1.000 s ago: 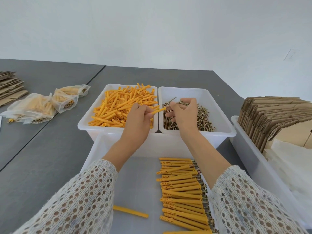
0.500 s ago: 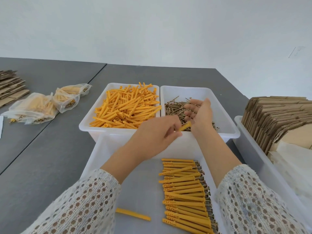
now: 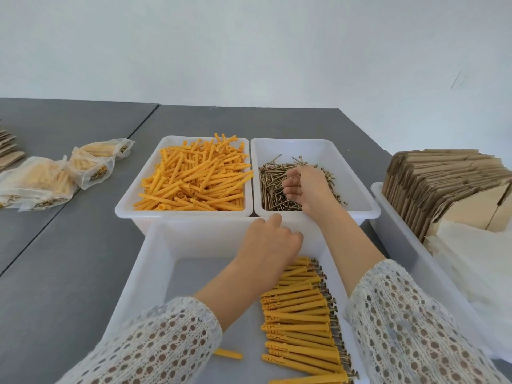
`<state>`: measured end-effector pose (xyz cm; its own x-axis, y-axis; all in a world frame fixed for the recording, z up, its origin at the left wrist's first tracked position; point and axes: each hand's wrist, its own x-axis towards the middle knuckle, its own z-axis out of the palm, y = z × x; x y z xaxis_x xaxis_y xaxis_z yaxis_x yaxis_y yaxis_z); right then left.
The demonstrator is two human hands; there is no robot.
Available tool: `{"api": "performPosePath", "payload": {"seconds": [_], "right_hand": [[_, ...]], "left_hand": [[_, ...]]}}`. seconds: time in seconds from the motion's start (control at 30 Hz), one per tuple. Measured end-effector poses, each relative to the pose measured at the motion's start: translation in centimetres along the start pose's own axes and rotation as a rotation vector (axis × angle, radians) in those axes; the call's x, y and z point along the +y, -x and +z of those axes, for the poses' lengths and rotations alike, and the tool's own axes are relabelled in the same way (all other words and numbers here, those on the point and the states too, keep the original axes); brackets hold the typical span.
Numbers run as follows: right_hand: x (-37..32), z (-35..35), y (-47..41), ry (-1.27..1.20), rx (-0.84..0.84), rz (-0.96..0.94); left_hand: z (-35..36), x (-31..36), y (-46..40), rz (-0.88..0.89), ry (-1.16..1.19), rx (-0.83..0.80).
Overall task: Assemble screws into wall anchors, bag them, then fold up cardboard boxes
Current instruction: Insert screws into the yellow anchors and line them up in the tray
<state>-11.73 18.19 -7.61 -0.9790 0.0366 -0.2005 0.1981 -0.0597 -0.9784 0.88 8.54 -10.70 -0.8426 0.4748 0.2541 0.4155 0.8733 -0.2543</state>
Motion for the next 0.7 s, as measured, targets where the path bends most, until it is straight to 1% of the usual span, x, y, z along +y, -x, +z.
{"api": "performPosePath", "payload": {"seconds": [0.1, 0.13, 0.17, 0.23, 0.27, 0.3, 0.33, 0.37, 0.43, 0.47, 0.5, 0.53, 0.6, 0.7], "right_hand": [[0.9, -0.3, -0.4, 0.557, 0.071, -0.245], [1.0, -0.5, -0.4, 0.733, 0.052, -0.298], [1.2, -0.5, -0.4, 0.89, 0.0, -0.3], [1.4, -0.3, -0.4, 1.164, -0.117, -0.215], [1.4, 0.0, -0.3, 1.259, -0.159, -0.172], [1.4, 0.2, -0.2, 1.31, -0.18, -0.144], [1.3, 0.4, 0.0, 1.338, -0.194, -0.126], [1.2, 0.4, 0.1, 1.356, -0.203, -0.114], [1.0, 0.4, 0.2, 1.387, -0.206, -0.09], [1.0, 0.3, 0.2, 1.392, -0.203, -0.079], [0.9, 0.4, 0.3, 1.39, -0.204, -0.068], [0.9, 0.4, 0.3, 1.384, -0.21, -0.056], [0.9, 0.5, 0.2, 1.368, -0.219, -0.052], [0.9, 0.7, 0.0, 1.367, -0.225, -0.049]], "left_hand": [[-1.0, -1.3, -0.2, -0.091, 0.184, 0.157], [-1.2, -2.0, -0.1, -0.134, 0.232, 0.235], [-1.4, -2.9, 0.0, -0.182, 0.264, 0.314], [-1.3, -5.0, 0.3, -0.295, 0.302, 0.445], [-1.1, -6.1, 0.5, -0.358, 0.297, 0.478], [-0.8, -7.2, 0.7, -0.422, 0.279, 0.477], [-0.3, -8.2, 0.9, -0.492, 0.265, 0.435], [0.2, -9.0, 1.1, -0.569, 0.264, 0.354], [0.8, -10.0, 1.2, -0.705, 0.323, 0.12], [0.9, -10.3, 1.2, -0.74, 0.362, 0.017], [1.0, -10.5, 1.1, -0.738, 0.384, -0.054], [1.0, -10.6, 1.0, -0.709, 0.383, -0.09], [1.0, -10.6, 0.9, -0.65, 0.349, -0.13], [0.9, -10.7, 0.8, -0.634, 0.332, -0.196]]}}
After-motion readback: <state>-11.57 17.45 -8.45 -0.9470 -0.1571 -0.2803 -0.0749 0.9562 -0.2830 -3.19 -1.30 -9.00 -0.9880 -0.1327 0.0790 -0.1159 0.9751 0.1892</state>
